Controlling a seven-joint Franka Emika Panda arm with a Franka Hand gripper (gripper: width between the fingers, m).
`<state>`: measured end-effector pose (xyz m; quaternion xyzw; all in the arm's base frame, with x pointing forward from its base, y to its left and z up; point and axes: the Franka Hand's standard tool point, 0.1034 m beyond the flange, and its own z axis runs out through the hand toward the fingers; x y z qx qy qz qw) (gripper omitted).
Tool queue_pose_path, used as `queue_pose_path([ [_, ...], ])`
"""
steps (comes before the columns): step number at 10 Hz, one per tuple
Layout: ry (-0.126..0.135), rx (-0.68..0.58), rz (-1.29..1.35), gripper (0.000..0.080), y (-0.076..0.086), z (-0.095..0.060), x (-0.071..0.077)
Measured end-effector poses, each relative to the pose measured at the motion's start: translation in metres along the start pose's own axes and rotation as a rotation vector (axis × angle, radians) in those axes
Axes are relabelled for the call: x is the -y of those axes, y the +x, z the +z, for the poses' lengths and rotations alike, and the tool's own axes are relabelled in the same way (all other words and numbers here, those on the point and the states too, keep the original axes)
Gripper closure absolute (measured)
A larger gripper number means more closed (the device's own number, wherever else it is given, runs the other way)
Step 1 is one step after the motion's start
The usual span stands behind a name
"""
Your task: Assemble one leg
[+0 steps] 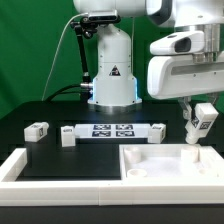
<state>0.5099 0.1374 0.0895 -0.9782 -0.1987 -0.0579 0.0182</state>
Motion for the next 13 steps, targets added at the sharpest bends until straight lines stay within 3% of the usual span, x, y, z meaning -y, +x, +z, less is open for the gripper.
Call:
queue_pose_path([
  [1,-0.01,-0.118,-0.043,0.0509,0.004,0.001,-0.005],
  [3,-0.017,-0.211,-0.046,0.0509,0.002,0.002,-0.006],
  [4,-0.017,-0.194,-0.053,0.0509,0.004,0.001,-0.007],
  [7,-0.021,-0.193,-0.062,0.0509,0.034,-0.009,-0.019],
  [11,-0.028,-0.248,-0.06,0.0509,0.033,-0.007,-0.02],
  [13,-0.041,-0.346,0.014,0.0509,0.036,-0.009,-0.036],
])
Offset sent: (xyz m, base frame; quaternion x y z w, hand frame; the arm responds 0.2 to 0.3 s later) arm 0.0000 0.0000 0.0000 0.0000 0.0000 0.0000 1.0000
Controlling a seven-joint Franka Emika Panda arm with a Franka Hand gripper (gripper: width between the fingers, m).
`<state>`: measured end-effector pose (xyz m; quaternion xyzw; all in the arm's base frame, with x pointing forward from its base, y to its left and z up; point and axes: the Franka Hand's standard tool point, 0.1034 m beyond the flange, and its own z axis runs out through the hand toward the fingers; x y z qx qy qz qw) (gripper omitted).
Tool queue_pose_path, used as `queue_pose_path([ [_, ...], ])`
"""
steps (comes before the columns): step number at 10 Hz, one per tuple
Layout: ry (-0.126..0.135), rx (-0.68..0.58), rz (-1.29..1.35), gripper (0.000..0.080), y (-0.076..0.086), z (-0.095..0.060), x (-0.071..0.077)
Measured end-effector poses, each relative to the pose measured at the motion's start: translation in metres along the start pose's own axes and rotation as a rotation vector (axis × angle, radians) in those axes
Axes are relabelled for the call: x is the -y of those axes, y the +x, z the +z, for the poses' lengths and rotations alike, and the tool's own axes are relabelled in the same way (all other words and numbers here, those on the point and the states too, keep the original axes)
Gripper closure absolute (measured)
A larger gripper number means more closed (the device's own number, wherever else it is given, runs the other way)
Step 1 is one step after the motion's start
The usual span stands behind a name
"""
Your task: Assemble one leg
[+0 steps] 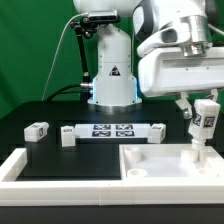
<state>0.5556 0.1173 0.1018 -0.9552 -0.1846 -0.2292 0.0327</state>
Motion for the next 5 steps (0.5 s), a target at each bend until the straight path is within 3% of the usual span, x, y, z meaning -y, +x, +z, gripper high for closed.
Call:
queue_pose_path([
  [1,0.011,0.057,0.036,0.0509,0.005,0.001,0.002],
  [4,0.016,0.055,0.037,0.0509,0.039,0.012,-0.009],
  [5,0.017,0.057,0.035,0.0509,0.035,0.012,-0.007],
])
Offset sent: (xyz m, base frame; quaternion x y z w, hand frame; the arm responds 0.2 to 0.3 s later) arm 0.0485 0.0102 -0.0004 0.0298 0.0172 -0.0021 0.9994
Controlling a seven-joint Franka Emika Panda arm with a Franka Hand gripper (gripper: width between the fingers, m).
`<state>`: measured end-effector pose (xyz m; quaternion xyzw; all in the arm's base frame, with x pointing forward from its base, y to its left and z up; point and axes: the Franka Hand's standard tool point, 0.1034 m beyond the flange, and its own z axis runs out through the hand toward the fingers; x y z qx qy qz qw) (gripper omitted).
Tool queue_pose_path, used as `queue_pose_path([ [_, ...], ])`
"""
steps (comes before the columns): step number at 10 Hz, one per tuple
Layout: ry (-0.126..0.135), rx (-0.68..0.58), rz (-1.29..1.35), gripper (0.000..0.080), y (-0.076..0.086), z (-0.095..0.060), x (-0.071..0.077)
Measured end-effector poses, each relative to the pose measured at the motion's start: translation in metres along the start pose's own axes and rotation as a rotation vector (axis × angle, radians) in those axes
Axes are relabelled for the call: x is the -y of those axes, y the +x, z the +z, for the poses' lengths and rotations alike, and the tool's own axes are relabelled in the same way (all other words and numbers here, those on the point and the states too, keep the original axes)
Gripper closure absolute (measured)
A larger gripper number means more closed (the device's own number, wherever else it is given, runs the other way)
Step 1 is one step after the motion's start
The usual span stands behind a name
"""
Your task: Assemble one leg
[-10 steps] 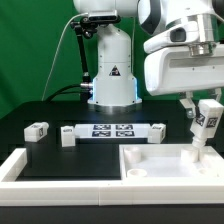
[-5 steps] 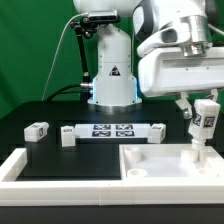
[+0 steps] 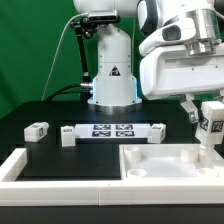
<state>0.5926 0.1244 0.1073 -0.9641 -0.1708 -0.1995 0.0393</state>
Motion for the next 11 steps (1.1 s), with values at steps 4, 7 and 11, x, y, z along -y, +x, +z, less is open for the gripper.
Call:
queue_pose_path([
  [4,0.003,0.002,-0.005,0.0509,0.002,0.007,0.0],
  [7,0.0,-0.005,-0.022,0.0509,0.01,0.018,-0.012],
  [11,-0.003,-0.025,-0.017,0.0509,0.007,0.027,-0.014],
])
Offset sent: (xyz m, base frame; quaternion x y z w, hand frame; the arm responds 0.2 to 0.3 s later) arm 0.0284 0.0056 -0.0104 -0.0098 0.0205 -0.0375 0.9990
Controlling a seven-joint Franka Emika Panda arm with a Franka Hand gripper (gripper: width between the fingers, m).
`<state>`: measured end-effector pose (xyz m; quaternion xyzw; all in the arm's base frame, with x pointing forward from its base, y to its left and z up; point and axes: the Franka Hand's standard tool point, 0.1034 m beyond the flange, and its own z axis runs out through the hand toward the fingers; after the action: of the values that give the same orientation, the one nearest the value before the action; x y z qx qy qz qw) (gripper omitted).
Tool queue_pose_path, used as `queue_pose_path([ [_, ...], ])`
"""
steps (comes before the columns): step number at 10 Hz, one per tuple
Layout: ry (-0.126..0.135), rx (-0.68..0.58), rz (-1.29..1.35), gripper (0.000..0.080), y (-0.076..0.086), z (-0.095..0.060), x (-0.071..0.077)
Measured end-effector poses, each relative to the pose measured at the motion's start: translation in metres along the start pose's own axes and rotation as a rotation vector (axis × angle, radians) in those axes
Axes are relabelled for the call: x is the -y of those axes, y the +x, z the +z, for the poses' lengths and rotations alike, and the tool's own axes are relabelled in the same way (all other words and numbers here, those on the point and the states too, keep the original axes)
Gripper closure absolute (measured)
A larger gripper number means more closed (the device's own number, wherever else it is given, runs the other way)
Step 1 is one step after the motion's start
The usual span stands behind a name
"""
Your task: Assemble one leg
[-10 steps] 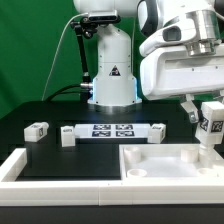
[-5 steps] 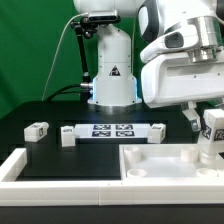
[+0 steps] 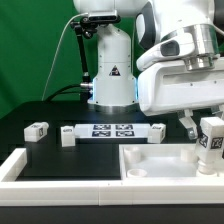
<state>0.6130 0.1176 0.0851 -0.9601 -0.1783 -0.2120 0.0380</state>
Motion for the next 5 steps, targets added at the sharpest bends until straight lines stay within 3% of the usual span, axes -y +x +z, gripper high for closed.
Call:
queue_pose_path([
  [5,-0.013,-0.068,0.004,0.0509,-0.0041,0.0096,-0.0011],
])
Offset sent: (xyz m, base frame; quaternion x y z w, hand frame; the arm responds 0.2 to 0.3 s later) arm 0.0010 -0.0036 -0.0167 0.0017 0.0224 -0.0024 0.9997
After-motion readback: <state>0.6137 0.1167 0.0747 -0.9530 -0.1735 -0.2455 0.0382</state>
